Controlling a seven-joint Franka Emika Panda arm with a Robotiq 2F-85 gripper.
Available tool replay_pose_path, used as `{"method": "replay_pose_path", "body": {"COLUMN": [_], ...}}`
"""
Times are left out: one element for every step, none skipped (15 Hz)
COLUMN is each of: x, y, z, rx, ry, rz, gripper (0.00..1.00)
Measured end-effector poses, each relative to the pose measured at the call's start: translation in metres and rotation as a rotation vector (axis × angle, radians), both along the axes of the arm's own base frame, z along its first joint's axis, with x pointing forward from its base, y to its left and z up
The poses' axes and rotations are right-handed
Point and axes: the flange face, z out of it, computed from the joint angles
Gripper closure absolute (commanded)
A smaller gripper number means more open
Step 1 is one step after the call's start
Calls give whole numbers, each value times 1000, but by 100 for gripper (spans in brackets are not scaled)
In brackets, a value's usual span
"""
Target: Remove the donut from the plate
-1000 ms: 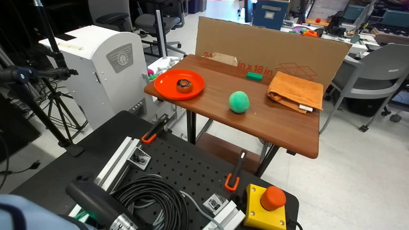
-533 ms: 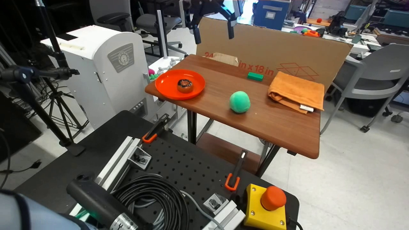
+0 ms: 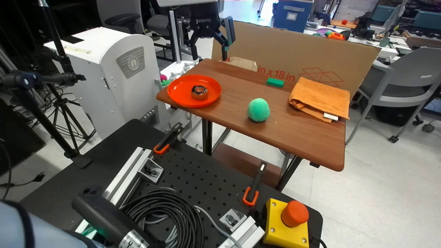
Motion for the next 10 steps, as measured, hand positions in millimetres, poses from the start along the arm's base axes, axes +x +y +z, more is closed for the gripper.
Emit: {"method": "replay_pose_path", "body": {"x": [1, 2, 2, 2, 1, 1, 0, -1, -1, -1], "y": [3, 6, 9, 12, 15, 18, 20, 23, 25, 26], "z": [-8, -17, -25, -33, -41, -49, -56, -63, -70, -77], "rx": [18, 34, 46, 54, 60, 60, 59, 57, 54, 50], "ry": [-1, -1, 2, 10, 19, 30, 42, 54, 64, 74], "rz": [-2, -2, -2, -3, -2, 1, 5, 8, 12, 14], "gripper": [0, 0, 0, 0, 0, 0, 0, 0, 0, 0]}}
